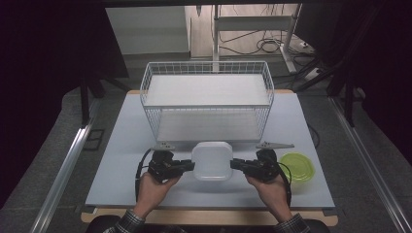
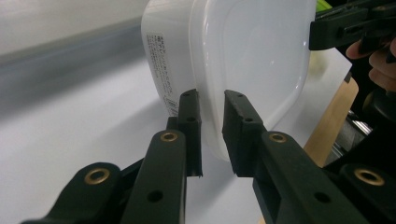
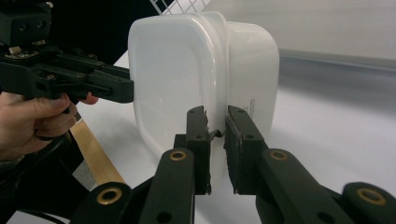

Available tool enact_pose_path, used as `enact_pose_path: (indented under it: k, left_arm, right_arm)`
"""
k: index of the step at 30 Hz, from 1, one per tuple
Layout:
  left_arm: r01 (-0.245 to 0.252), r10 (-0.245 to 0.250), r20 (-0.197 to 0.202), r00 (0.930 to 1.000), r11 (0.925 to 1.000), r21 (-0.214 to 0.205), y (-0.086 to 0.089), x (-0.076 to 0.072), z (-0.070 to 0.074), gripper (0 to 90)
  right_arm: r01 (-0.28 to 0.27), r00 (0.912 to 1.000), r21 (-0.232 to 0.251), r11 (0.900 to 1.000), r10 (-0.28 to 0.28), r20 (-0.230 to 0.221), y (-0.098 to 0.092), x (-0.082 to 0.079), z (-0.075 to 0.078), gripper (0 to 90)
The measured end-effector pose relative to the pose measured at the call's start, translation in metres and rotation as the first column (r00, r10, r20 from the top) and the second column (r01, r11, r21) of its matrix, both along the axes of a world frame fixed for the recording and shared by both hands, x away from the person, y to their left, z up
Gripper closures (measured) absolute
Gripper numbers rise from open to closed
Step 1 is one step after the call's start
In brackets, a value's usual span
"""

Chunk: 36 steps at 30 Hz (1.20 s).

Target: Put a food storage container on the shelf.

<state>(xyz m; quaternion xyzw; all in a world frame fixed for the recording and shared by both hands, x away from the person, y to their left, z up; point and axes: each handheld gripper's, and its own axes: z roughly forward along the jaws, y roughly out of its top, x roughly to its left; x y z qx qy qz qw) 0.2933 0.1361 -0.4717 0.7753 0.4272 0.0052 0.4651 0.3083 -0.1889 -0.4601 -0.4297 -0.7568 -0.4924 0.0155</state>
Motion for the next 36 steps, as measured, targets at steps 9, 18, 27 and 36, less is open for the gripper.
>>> enact_pose_path:
  k: [9,18,27,36]
  left_arm:
    - [-0.044,0.044,0.071,0.9965,0.999,-0.008,0.002,0.009,0.028,77.4]
    - [-0.058,0.06,0.137,0.9888,0.9981,-0.021,0.005,0.017,0.062,77.3]
    - [-0.078,0.082,0.181,0.9802,0.9966,-0.029,0.01,0.024,0.093,77.3]
    - [-0.091,0.097,0.211,0.9727,0.9951,-0.039,0.018,0.037,0.125,77.4]
  right_arm:
    - [0.006,0.9983,0.018,0.9998,-0.007,0.058,0.004,0.011,0.024,80.3]
    - [0.0,0.9944,0.042,0.9991,-0.005,0.106,0.006,0.025,0.054,80.3]
    - [-0.013,0.9895,0.056,0.9983,0.004,0.144,0.011,0.036,0.085,80.2]
    - [-0.021,0.9852,0.07,0.9973,0.009,0.171,0.018,0.054,0.112,80.0]
